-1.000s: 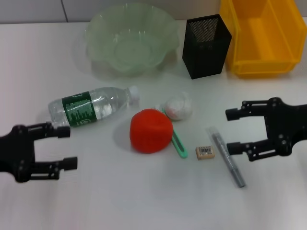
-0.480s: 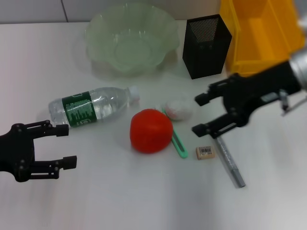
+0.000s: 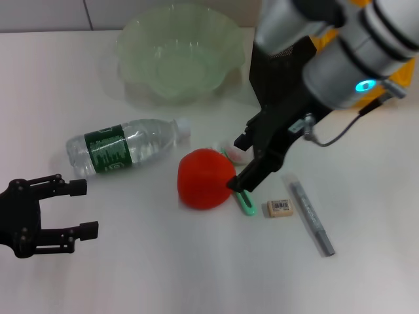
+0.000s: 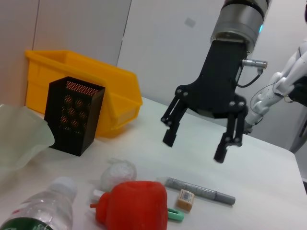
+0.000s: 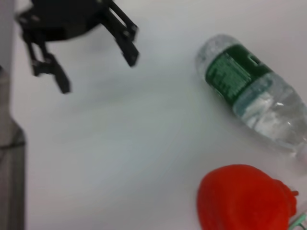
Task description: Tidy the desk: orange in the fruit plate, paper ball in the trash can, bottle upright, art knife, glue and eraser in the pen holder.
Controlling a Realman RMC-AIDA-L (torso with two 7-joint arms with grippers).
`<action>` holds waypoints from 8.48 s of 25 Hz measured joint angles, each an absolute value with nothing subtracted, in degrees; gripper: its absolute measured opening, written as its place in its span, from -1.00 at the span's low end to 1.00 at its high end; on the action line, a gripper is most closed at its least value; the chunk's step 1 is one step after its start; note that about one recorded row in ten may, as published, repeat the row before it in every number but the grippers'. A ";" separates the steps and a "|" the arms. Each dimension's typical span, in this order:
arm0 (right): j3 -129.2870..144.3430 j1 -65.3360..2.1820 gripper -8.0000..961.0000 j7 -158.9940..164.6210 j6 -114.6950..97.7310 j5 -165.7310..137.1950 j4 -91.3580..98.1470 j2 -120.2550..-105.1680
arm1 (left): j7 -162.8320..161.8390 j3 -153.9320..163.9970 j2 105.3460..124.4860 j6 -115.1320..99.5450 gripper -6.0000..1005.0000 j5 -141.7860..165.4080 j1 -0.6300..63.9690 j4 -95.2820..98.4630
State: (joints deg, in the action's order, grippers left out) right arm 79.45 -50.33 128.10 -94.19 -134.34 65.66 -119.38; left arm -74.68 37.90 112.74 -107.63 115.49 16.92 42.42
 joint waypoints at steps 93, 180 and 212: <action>85.79 -49.81 0.58 142.95 -71.15 -145.68 70.95 -119.35 | -74.88 38.77 114.43 -105.29 0.67 116.24 16.90 40.19; 65.73 -42.62 0.05 149.12 -70.02 -167.00 73.32 -119.14 | -75.80 39.94 114.86 -102.43 0.67 117.88 19.29 40.30; 52.74 -21.87 0.76 109.04 -81.30 -115.76 76.75 -119.06 | -82.58 32.90 114.33 -101.96 0.66 120.22 23.19 45.52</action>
State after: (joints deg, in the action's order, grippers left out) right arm 52.75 -21.87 109.04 -81.30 -115.76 76.75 -119.06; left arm -82.58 32.90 114.33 -101.96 120.22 23.19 45.52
